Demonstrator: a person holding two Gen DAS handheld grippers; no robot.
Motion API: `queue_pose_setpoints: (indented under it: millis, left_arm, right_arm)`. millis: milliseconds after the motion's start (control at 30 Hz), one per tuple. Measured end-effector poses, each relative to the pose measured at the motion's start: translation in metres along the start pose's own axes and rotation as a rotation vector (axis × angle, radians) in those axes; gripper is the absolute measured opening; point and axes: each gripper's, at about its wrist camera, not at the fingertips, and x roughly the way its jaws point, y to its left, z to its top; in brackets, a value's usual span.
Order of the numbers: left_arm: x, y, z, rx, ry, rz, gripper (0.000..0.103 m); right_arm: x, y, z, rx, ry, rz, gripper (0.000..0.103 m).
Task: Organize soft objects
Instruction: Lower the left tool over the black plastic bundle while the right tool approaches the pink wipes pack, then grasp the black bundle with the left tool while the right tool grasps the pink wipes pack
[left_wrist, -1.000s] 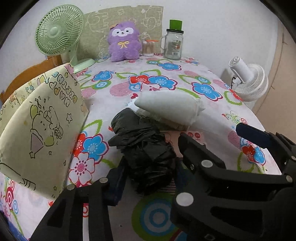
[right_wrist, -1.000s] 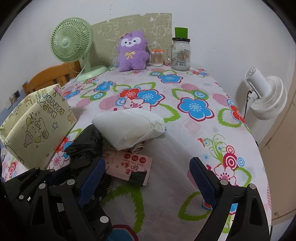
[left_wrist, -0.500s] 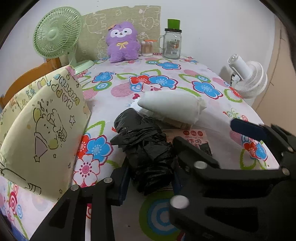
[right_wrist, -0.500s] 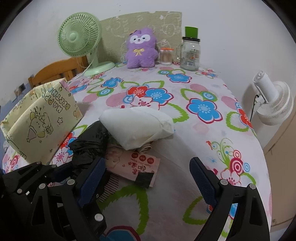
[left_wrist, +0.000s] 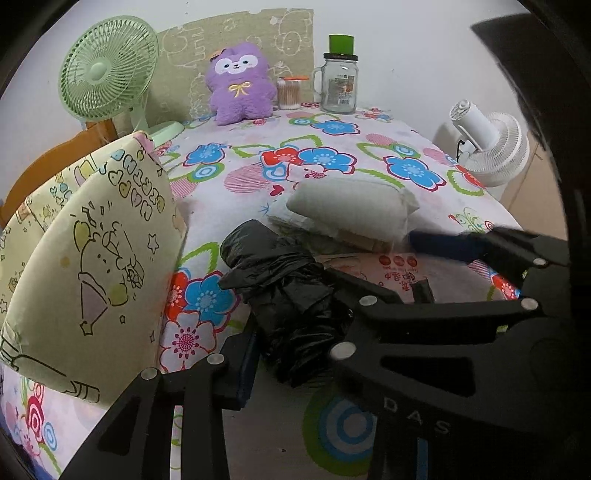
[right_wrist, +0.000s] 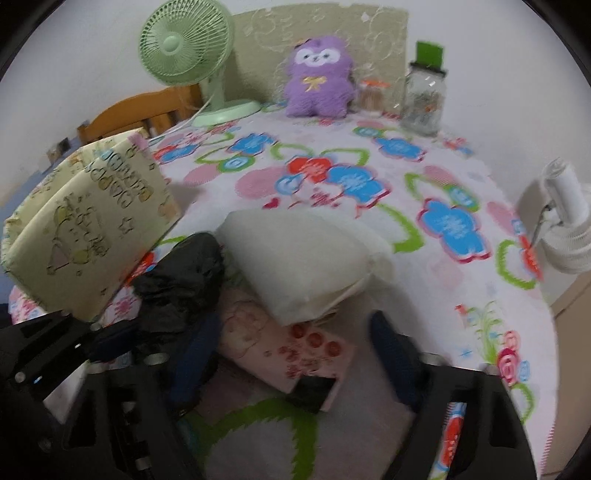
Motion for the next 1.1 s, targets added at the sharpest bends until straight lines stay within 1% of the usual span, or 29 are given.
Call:
queue_pose_setpoints:
  millis: [33,200,333,600,733,833,933,967,1000,1033,1100]
  left_arm:
    - [0.0,0.0,0.0,0.002,-0.002,-0.002,0.041]
    - [-0.003,-0.002,-0.002,0.018,-0.004,-0.004,0.041]
    - [-0.007,-0.004,-0.006,0.035,-0.009,-0.009,0.041]
    - [-0.016,-0.008,-0.017,0.08,-0.017,-0.024,0.042]
    - [-0.019,-0.008,-0.021,0.096,-0.013,-0.02,0.043]
    - [-0.02,-0.006,-0.021,0.089,-0.006,-0.021,0.044]
    - [-0.02,-0.002,-0.02,0.078,0.0,-0.019,0.044]
    - [-0.02,-0.001,-0.02,0.08,0.0,-0.02,0.046]
    - [-0.02,-0.001,-0.021,0.087,0.001,-0.024,0.052]
    - [-0.02,-0.002,-0.021,0.094,0.002,-0.027,0.057]
    - [-0.021,-0.004,-0.022,0.115,-0.005,-0.023,0.059]
  right_arm:
    - [-0.001,0.001,-0.001,0.003,-0.001,0.012,0.07]
    - [-0.005,0.003,-0.005,0.0,-0.001,0.013,0.064]
    - [-0.012,-0.001,-0.013,0.034,0.008,0.022,0.06]
    - [-0.029,-0.001,-0.029,0.052,0.025,0.004,0.048]
    - [-0.036,0.002,-0.037,0.029,0.035,-0.016,0.048]
    - [-0.04,0.01,-0.038,-0.007,0.018,-0.046,0.049]
    - [-0.038,0.011,-0.035,-0.015,0.019,-0.045,0.049]
    - [-0.035,0.01,-0.034,-0.017,0.023,-0.043,0.049]
    - [-0.033,0.01,-0.032,-0.018,0.024,-0.038,0.049]
    - [-0.03,0.01,-0.03,-0.021,0.028,-0.035,0.053]
    - [-0.024,0.013,-0.026,-0.035,0.035,-0.024,0.06]
